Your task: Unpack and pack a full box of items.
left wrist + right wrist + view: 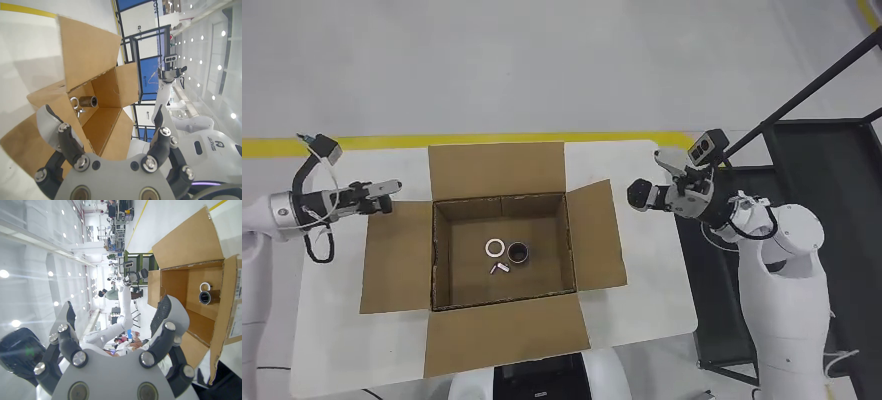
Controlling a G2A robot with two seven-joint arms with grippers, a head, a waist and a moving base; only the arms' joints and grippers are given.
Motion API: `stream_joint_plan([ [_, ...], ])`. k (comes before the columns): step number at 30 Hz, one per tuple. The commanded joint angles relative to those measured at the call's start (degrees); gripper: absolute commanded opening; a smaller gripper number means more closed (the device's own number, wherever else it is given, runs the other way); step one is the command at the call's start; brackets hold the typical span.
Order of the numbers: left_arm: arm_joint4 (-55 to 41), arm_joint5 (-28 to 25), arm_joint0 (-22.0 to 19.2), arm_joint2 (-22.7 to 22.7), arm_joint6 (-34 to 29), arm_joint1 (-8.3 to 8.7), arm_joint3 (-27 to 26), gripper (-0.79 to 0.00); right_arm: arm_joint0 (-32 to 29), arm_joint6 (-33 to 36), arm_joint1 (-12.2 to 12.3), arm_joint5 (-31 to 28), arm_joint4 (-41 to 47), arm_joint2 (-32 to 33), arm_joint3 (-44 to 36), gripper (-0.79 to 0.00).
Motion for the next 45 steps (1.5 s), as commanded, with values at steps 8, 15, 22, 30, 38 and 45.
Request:
stream_joint_plan([
  [8, 8.6, -4.9, 3.8, -3.2, 1.6, 1.68, 4.4, 0.0, -5.5, 0.5, 1.7, -0.6, -9.7, 2.9, 2.6, 0.0],
  [15, 10.7, -5.6, 6.2, -1.7, 7.6, 1.7, 7.0, 0.0, -8.1, 1.0, 2.5, -4.2, -15.7, 1.2, 5.7, 0.0],
  [22, -0.4, -1.8, 7.5, -0.8, 6.2, 1.32, 4.2, 0.0, -8.6, 2.4, 2.6, -3.2, -12.3, -3.1, 4.2, 0.0],
  [30, -19.2, 3.7, 6.8, -0.4, 0.8, 0.74, 1.3, 0.0, -8.4, 3.4, 2.3, -2.1, -5.8, -10.4, 1.9, 0.0],
  [38, -26.1, 3.8, 3.0, 7.5, -2.3, -0.68, -0.2, 0.0, -8.2, 2.7, 2.1, -2.3, -3.0, -17.5, 0.7, 0.0],
  [45, -24.0, 2.6, -2.3, 17.5, -4.6, -2.36, 2.4, 0.0, -7.6, 2.8, 2.2, -3.2, -4.3, -22.8, 1.7, 0.0],
])
